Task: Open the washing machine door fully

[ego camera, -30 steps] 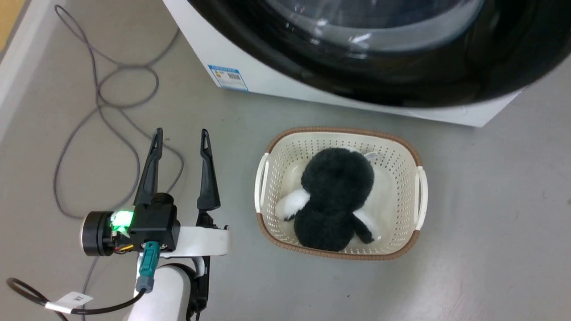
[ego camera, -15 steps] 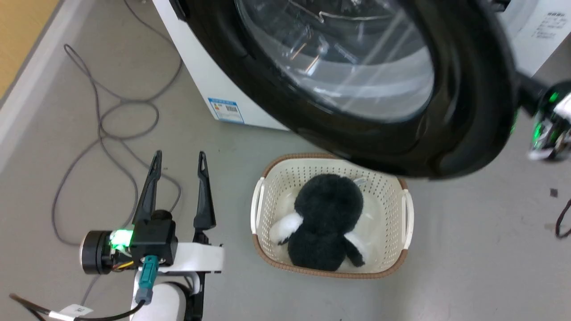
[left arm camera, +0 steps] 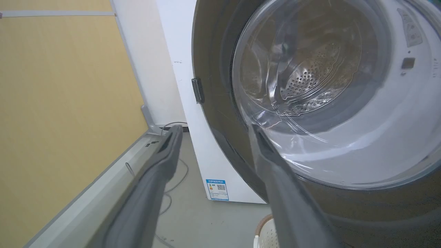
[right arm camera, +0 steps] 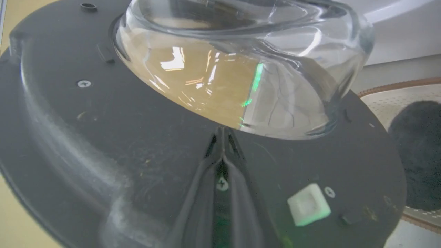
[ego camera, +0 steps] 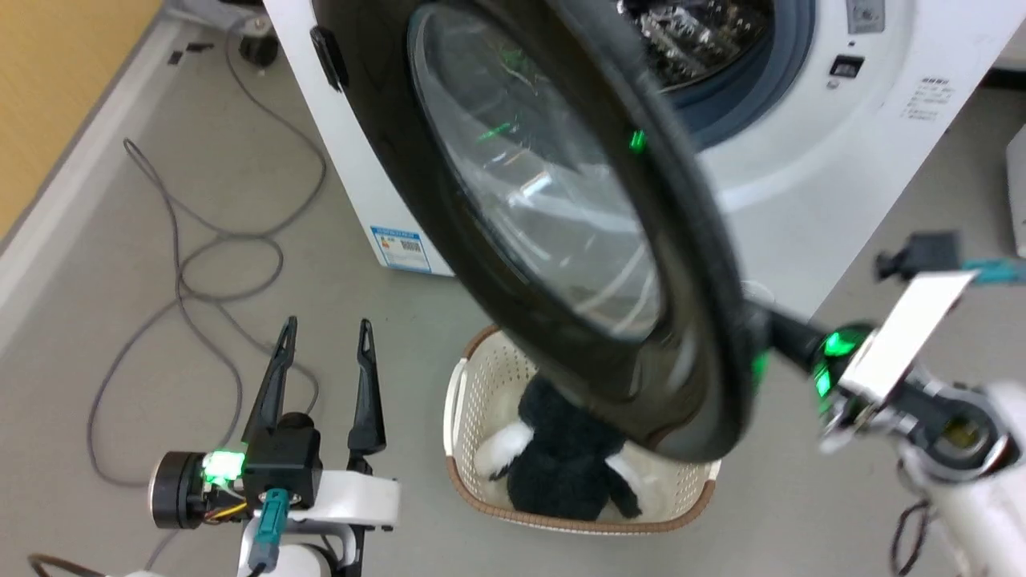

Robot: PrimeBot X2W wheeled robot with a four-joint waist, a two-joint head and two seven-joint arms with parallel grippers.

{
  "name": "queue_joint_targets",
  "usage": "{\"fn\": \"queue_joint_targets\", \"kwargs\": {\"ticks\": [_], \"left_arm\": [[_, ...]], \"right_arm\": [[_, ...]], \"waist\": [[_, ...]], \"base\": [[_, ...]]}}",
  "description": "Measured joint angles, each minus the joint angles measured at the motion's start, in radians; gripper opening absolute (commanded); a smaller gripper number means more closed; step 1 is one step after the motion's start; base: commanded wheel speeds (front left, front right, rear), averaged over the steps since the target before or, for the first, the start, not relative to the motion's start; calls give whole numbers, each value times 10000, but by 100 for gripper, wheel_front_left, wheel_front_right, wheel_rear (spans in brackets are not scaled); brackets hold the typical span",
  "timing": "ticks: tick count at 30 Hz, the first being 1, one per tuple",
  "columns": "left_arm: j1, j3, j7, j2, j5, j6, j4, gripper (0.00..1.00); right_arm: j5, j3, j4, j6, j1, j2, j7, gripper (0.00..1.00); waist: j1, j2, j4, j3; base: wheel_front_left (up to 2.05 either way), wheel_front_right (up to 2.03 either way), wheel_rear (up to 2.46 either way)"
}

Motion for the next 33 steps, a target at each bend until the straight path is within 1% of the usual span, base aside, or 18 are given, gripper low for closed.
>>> {"fn": "queue_joint_targets", "kwargs": {"ticks": [2, 4, 7, 14, 20, 23, 25, 27, 30, 33], "left_arm": [[178, 2, 0, 52, 0, -48, 67, 100], [228, -4, 0, 58, 0, -54, 84, 100], [402, -6, 0, 92, 0, -77, 157, 100], [669, -2, 0, 142, 0, -157, 247, 100], [831, 23, 0, 155, -6, -165, 272, 100], [888, 31, 0, 161, -15, -167, 299, 100], [959, 48, 0, 169, -15, -169, 307, 100], [1048, 71, 0, 180, -17, -176, 318, 100], [1158, 107, 0, 188, -19, -221, 322, 100], [1280, 167, 0, 199, -33, -224, 324, 100]], "right_arm": [[-50, 297, -621, 0, 761, 341, 4, 0], [-50, 355, -754, 0, 943, 428, 4, 0], [-86, 665, -1189, -2, 1690, 679, 65, 0], [-157, 1225, -1628, -2, 2668, 1361, 69, 0], [-357, 1373, -1812, -2, 3156, 1824, -244, 0], [-920, 997, -1931, -2, 3243, 1927, -1281, 0], [-1584, 627, -2069, -2, 3237, 1954, -2385, 0], [-2002, 226, -2188, -2, 3237, 2004, -3501, 0], [-2015, -508, -2522, 0, 3243, 2224, -5014, 0], [-2282, -1112, -2744, 0, 3262, 2205, -6366, 0]], "waist": [[0, 0, -24, -306], [0, 0, -29, -377], [0, 0, -47, -643], [-1, 0, -74, -1049], [-1, 0, -122, -1255], [-1, 0, -150, -1376], [-1, 0, -181, -1460], [-1, 0, -216, -1559], [-1, 0, -270, -1714], [-1, 0, -357, -1831]], "base": [[0, 0, 0], [0, 0, 0], [0, 0, 0], [0, 0, 0], [0, 0, 0], [0, 0, 0], [0, 0, 0], [0, 0, 0], [0, 0, 0], [0, 0, 0]]}}
